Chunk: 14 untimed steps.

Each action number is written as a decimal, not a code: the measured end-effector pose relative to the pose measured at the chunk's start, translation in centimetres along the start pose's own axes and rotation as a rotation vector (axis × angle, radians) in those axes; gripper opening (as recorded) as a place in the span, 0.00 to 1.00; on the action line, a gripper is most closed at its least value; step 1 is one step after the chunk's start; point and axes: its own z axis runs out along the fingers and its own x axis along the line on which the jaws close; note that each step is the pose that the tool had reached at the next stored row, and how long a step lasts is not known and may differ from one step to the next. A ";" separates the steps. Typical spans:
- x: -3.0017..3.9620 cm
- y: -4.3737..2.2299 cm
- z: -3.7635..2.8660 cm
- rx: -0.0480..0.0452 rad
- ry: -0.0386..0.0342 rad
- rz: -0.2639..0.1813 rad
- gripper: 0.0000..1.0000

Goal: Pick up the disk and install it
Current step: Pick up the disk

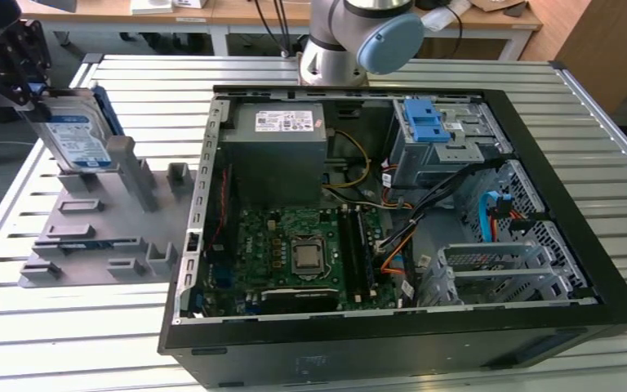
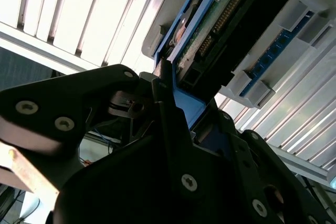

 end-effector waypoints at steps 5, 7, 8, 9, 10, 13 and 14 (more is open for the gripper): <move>0.00 0.00 -0.46 0.0000 0.0000 0.000 0.36; 0.01 0.00 -0.64 0.0001 0.0000 0.000 0.36; 0.01 0.00 -0.75 0.0000 0.0000 0.000 0.36; 0.01 0.00 -0.84 0.0001 0.0000 0.000 0.36; 0.01 0.00 -0.94 0.0000 0.0000 0.000 0.36; 0.01 -0.01 -1.20 0.0000 0.0000 0.000 0.36; 0.01 -0.01 -1.28 0.0000 0.0000 0.000 0.36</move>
